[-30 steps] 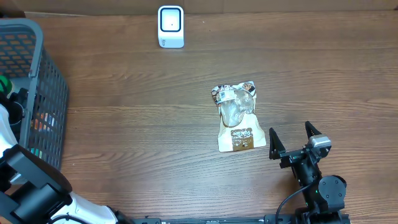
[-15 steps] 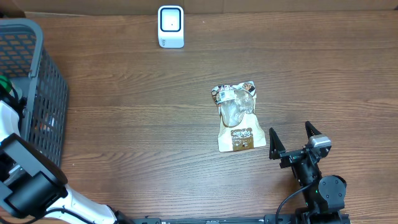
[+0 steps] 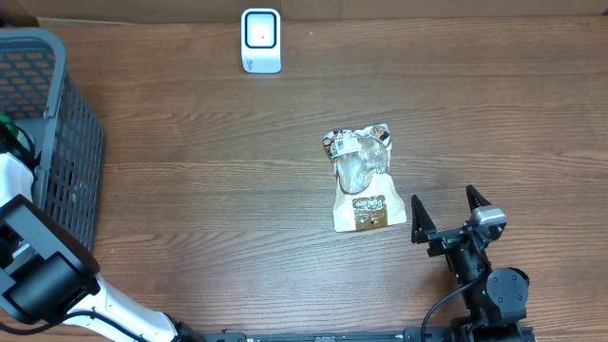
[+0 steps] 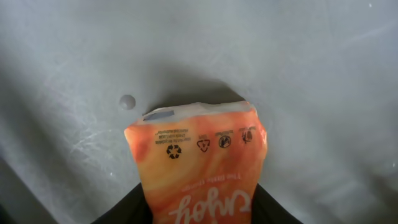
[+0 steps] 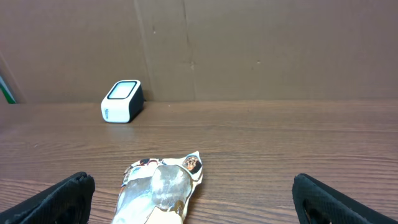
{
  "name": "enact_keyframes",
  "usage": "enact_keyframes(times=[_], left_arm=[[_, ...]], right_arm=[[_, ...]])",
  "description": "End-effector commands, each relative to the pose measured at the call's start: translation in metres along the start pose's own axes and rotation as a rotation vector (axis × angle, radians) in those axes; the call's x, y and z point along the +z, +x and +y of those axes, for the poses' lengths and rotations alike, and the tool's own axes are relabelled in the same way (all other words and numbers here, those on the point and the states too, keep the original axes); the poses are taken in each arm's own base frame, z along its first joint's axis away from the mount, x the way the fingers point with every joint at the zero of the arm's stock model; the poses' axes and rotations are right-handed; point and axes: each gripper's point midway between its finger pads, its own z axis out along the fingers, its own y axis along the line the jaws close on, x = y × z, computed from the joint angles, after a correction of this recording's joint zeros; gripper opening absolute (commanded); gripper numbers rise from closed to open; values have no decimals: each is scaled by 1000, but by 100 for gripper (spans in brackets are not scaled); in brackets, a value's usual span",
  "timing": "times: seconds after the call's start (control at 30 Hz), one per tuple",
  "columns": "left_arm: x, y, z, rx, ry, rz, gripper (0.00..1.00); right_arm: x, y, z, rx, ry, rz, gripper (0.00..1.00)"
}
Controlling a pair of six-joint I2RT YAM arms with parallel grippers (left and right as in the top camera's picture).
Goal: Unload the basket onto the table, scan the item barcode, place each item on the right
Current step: 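Reach the left gripper into the basket and grasp the orange snack pack, then carry the orange pack past the scanner with the left gripper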
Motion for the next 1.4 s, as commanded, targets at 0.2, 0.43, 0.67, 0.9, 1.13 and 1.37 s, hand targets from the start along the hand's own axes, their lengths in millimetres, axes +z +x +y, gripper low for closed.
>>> enact_keyframes(times=[0.2,0.43,0.67,0.9,1.13,1.37], left_arm=[[-47,-14,-33,24,106,37,31],[-149,-47,-61,48,192,-66,26],[-287,-35,-99,173,470,-192,26],[-363,57,-138,451,656,-176,29],[-346,174,-183,784,604,-1,30],[-282,296,-216,1063,490,227,30]], right_arm=[[0,2,0,-5,-2,-5,100],[0,2,0,-5,-2,-4,100],[0,2,0,-5,-2,-4,100],[0,2,0,-5,-2,-4,100],[0,2,0,-5,-2,-4,100],[0,2,0,-5,-2,-4,100]])
